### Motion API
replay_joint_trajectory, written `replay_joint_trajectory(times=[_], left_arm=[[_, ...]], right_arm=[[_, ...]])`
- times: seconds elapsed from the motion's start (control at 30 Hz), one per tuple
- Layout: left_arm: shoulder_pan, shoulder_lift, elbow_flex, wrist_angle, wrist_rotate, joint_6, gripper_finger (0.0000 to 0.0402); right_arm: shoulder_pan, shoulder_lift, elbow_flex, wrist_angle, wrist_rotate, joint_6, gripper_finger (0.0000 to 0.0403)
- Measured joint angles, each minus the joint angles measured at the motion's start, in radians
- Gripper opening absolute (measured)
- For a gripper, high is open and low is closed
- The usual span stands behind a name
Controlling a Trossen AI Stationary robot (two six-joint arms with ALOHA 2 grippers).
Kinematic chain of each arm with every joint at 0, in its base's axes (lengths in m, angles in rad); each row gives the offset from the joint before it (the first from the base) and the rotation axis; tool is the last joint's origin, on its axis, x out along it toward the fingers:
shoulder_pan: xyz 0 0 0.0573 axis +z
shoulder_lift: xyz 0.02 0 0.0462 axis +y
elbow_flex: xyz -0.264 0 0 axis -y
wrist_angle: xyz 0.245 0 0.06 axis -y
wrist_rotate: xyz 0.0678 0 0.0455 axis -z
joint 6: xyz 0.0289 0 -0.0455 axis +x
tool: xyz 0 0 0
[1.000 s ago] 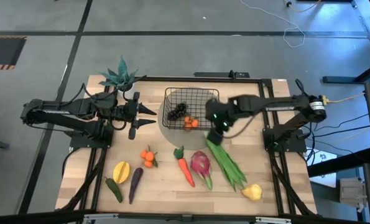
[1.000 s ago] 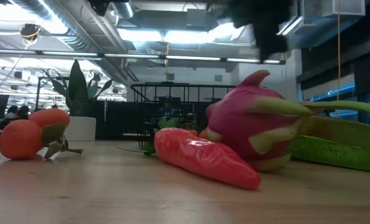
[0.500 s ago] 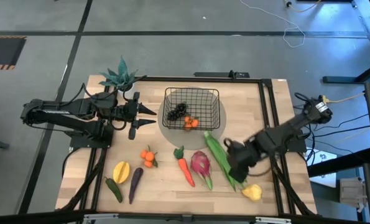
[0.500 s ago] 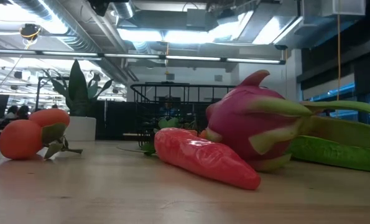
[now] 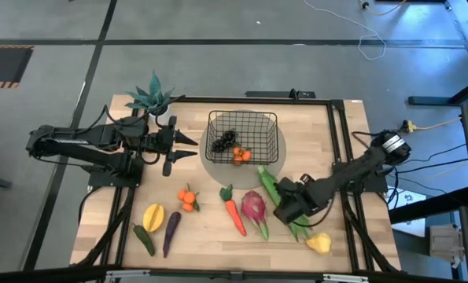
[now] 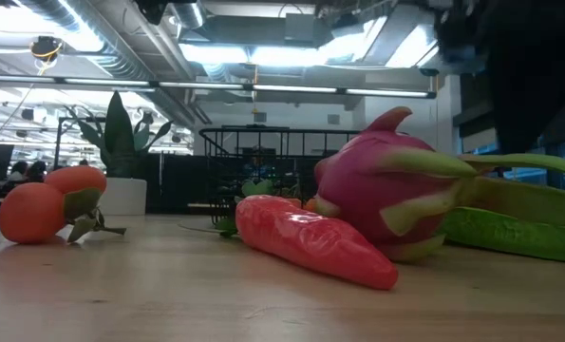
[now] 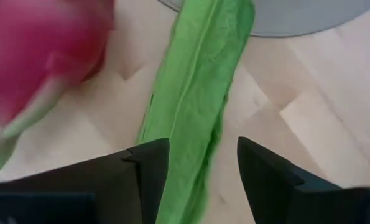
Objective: Build produce basket
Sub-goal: Put the leaf lettuce into the wire basket
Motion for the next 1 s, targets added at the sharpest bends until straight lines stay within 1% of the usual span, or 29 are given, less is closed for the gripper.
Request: replay_joint_trajectory(times=[0.07, 0.13, 0.23, 0.33, 0.43, 0.5, 0.6, 0.7, 0.83, 0.93, 1.0], left_arm=[[0.000, 0.000, 0.000, 0.000, 0.000, 0.001, 0.0131], [0.000, 0.000, 0.000, 0.000, 0.000, 0.000, 0.0131], [0.000, 0.000, 0.000, 0.000, 0.000, 0.000, 0.0131], [0.000, 0.000, 0.000, 0.000, 0.000, 0.000, 0.0131], [0.000, 0.000, 0.000, 0.000, 0.000, 0.000, 0.0131], [0.000, 0.000, 0.000, -0.001, 0.000, -0.001, 0.0131], [0.000, 0.000, 0.000, -0.003, 0.000, -0.001, 0.0131], [0.000, 0.000, 0.000, -0.002, 0.000, 0.000, 0.0131], [0.000, 0.000, 0.000, -0.002, 0.000, -0.001, 0.0131], [0.000, 0.000, 0.000, -0.002, 0.000, -0.001, 0.0131], [0.000, 0.000, 0.000, -0.002, 0.000, -0.001, 0.0131]], right_arm=[[-0.028, 0.017, -0.025, 0.080, -0.009, -0.001, 0.0179], [-0.057, 0.031, -0.047, 0.171, -0.047, -0.006, 0.0179], [-0.090, 0.047, -0.069, 0.228, -0.094, -0.004, 0.0179], [-0.112, 0.058, -0.070, 0.204, -0.105, 0.002, 0.0179], [-0.122, 0.062, -0.070, 0.158, -0.041, 0.055, 0.0179], [-0.126, 0.073, -0.070, 0.148, -0.021, 0.064, 0.0179], [-0.127, 0.107, -0.069, 0.175, -0.024, 0.046, 0.0179], [-0.127, 0.162, -0.066, 0.197, -0.052, 0.007, 0.0179], [-0.127, 0.209, -0.063, 0.204, -0.061, 0.002, 0.0177], [-0.127, 0.208, -0.057, 0.193, -0.071, 0.004, 0.0157], [-0.128, 0.196, -0.037, 0.161, -0.083, 0.012, 0.0125]])
